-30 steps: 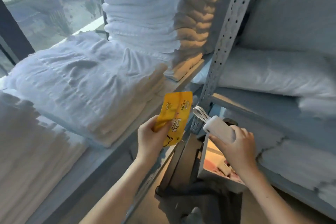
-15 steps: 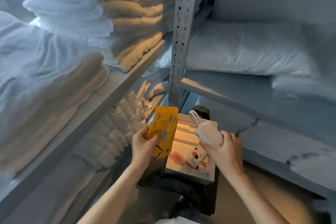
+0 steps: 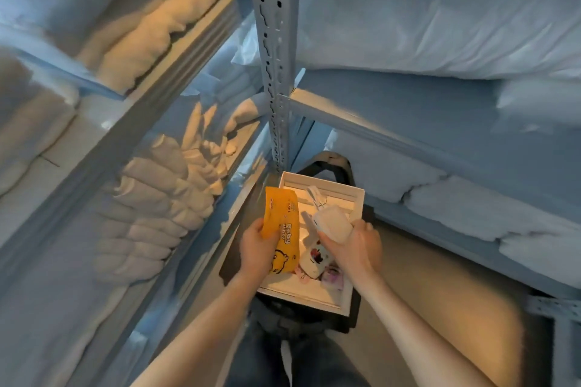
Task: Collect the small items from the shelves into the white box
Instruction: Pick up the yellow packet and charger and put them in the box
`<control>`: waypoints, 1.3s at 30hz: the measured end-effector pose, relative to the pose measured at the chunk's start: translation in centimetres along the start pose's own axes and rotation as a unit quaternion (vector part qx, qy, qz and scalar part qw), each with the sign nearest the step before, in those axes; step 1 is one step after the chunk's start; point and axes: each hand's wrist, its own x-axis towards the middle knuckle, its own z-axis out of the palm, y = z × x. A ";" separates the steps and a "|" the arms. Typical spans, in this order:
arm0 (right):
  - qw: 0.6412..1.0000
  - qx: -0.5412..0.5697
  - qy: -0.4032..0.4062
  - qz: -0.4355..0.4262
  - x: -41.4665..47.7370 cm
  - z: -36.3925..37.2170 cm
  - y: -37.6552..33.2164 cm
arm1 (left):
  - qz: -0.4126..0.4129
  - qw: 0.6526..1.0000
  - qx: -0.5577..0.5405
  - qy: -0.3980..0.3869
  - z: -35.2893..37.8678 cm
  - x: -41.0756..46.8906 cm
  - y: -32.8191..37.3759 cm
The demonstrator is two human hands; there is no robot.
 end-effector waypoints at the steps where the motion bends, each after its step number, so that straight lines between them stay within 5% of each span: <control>1: 1.000 -0.002 -0.002 0.004 0.5 0.6 -0.2 | 0.002 1.000 0.008 -0.014 0.6 0.8 -0.2; 11: 0.997 0.072 0.015 0.032 2.6 3.4 -1.0 | -0.047 0.994 0.023 -0.099 3.2 4.6 -1.3; 17: 0.994 0.102 0.002 0.039 3.0 4.5 -1.1 | 0.012 0.999 0.029 -0.038 0.7 3.7 -1.5; 20: 0.996 0.089 -0.006 0.031 4.0 5.7 -1.3 | 0.060 0.993 0.101 0.033 -0.1 3.4 -2.8; 26: 0.997 0.003 -0.063 -0.049 6.8 7.8 -1.4 | -0.057 0.990 0.105 -0.071 -0.3 4.2 -5.7; 39: 0.989 -0.059 -0.111 -0.084 10.4 10.7 -1.0 | -0.017 0.995 0.061 -0.071 0.1 5.1 -7.3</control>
